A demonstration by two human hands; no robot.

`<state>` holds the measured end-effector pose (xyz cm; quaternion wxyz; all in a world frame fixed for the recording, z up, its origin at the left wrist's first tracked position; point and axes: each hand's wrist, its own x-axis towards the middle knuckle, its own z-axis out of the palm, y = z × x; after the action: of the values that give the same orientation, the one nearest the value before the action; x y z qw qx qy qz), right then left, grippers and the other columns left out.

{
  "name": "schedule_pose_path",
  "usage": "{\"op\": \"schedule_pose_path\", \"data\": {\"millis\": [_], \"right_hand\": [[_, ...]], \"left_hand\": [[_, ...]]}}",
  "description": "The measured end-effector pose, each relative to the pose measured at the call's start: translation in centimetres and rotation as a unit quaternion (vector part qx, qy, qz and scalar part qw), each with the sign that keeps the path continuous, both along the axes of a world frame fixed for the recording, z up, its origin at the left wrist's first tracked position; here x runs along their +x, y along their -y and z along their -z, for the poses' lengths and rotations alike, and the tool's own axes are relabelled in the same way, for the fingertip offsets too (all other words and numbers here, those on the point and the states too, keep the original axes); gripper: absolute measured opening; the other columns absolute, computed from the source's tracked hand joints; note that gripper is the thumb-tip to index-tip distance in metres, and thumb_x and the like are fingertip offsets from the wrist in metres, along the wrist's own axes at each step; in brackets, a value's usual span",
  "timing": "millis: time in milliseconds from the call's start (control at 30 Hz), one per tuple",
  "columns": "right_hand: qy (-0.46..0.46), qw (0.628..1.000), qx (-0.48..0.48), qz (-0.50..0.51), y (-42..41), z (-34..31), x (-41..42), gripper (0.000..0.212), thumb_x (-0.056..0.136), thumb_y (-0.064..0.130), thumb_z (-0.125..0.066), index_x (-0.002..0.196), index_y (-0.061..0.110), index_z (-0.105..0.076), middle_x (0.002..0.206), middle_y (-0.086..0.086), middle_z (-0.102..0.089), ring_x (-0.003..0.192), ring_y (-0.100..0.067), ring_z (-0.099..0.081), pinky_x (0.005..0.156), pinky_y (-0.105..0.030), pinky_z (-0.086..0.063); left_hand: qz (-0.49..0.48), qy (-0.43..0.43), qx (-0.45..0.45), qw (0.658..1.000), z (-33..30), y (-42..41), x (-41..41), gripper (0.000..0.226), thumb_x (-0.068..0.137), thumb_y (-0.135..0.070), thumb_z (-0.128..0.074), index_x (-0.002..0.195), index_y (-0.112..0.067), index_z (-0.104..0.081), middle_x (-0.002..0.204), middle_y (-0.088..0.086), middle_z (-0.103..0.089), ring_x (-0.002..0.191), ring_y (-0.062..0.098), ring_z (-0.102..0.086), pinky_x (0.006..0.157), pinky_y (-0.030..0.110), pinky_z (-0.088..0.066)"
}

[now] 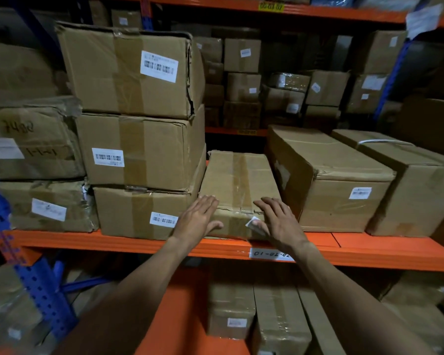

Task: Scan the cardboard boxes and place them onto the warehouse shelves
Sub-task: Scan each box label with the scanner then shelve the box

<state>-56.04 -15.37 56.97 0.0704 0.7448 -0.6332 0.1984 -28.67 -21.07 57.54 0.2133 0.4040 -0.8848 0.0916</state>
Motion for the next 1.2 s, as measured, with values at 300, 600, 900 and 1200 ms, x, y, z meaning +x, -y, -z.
{"op": "schedule_pose_path", "data": {"millis": [300, 600, 900, 1200], "right_hand": [[0.023, 0.998, 0.062, 0.016, -0.7, -1.1, 1.1, 0.066, 0.103, 0.060, -0.033, 0.161, 0.028, -0.029, 0.168, -0.004, -0.022, 0.155, -0.027, -0.011, 0.125, -0.049, -0.018], [0.080, 0.992, 0.093, -0.001, -0.1, -1.7, 0.7, 0.057, 0.105, 0.046, -0.052, 0.156, 0.027, -0.036, 0.164, -0.002, -0.027, 0.151, -0.026, -0.013, 0.122, -0.055, -0.024], [0.102, 0.995, 0.005, 0.018, -4.7, 1.2, 1.3, 0.063, 0.101, 0.048, -0.048, 0.159, 0.025, -0.034, 0.168, -0.011, -0.022, 0.156, -0.030, -0.013, 0.126, -0.055, -0.014], [0.243, 0.935, 0.181, 0.184, -23.2, 14.2, -10.1, 0.072, 0.097, 0.055, -0.059, 0.158, 0.026, -0.034, 0.161, -0.009, -0.033, 0.149, -0.029, -0.032, 0.121, -0.044, -0.030]], "left_hand": [[-0.017, -0.039, 0.018, 0.999, -0.4, -0.5, -0.4, 0.066, 0.081, -0.042, -0.074, 0.129, 0.001, -0.060, 0.135, 0.018, -0.060, 0.129, 0.032, -0.055, 0.116, 0.041, -0.032], [-0.025, -0.052, 0.037, 0.998, -0.8, -0.2, -1.0, 0.052, 0.094, -0.035, -0.062, 0.135, -0.003, -0.056, 0.144, 0.014, -0.053, 0.138, 0.027, -0.043, 0.117, 0.032, -0.023], [-0.057, -0.008, 0.009, 0.998, 3.0, -5.7, -1.1, 0.082, 0.093, -0.056, -0.046, 0.151, 0.000, -0.028, 0.159, 0.029, -0.017, 0.149, 0.042, -0.015, 0.121, 0.055, -0.012], [0.018, 0.019, 0.284, 0.958, 22.7, -19.5, -7.9, 0.092, 0.091, -0.074, -0.021, 0.137, 0.000, -0.053, 0.143, 0.024, -0.050, 0.134, 0.038, -0.048, 0.115, 0.038, -0.018]]}}
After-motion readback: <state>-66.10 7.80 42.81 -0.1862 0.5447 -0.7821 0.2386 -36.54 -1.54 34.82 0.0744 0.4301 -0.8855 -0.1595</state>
